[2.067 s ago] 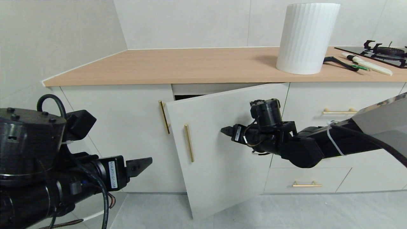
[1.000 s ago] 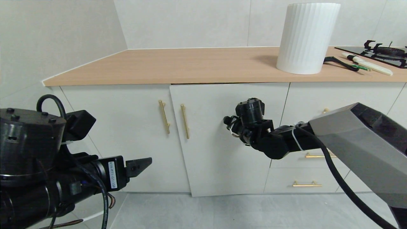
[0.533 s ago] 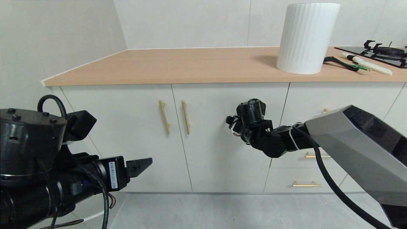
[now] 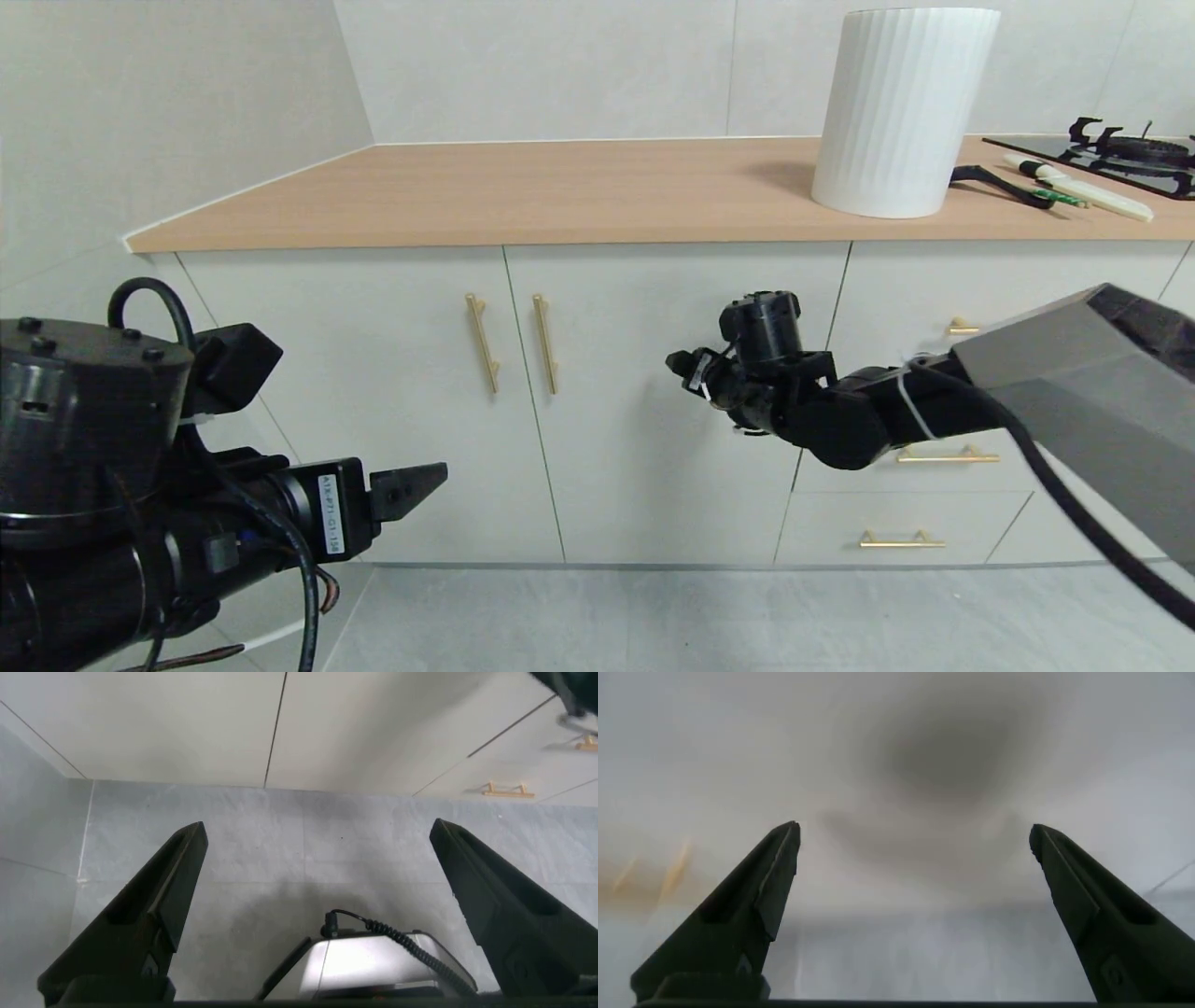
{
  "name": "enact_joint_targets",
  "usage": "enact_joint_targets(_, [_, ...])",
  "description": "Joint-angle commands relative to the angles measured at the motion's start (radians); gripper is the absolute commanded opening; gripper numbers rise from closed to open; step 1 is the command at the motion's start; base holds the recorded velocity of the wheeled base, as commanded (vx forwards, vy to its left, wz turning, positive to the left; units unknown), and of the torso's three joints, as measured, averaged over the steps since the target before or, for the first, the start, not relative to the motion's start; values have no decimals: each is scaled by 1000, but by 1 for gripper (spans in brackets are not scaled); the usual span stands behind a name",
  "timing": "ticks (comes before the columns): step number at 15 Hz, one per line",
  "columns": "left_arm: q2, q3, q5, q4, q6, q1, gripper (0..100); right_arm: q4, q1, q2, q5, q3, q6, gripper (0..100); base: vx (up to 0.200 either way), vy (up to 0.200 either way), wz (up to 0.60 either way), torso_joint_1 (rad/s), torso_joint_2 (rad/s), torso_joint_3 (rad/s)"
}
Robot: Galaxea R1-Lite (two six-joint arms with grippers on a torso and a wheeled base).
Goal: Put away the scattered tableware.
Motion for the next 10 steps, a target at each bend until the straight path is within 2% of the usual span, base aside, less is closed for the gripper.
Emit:
enact_joint_targets(1, [-13, 0, 0, 0, 1, 0, 100, 0, 2, -260, 198, 234, -55, 100, 0, 0, 0, 0, 0, 0])
enact_joint_targets(2, [-28, 0, 0, 0, 1, 0, 100, -7, 2, -347, 261, 344, -139, 100, 0, 0, 0, 0, 0, 0])
enact_joint_targets(3, [-42, 0, -1, -2, 2, 0, 100, -11, 2, -416, 261, 415, -194, 100, 0, 0, 0, 0, 0, 0])
enact_joint_targets(4, [-68, 0, -1, -2, 5, 0, 100, -11, 0, -510, 241, 484, -239, 100, 0, 0, 0, 0, 0, 0])
enact_joint_targets(7, [-212, 8, -10, -43, 13, 2, 100, -7, -5, -834, 110, 665, -259, 100, 0, 0, 0, 0, 0, 0])
enact_joint_targets(8, [-280, 34, -12, -51, 20, 18, 100, -7, -6, -947, 70, 723, -288, 100, 0, 0, 0, 0, 0, 0])
enact_joint_targets(9, [-358, 72, -14, -48, 56, 51, 100, -3, -12, -1076, 32, 785, -340, 100, 0, 0, 0, 0, 0, 0])
enact_joint_targets(10, [-439, 112, -14, -44, 111, 78, 100, -1, -20, -1202, -2, 848, -403, 100, 0, 0, 0, 0, 0, 0])
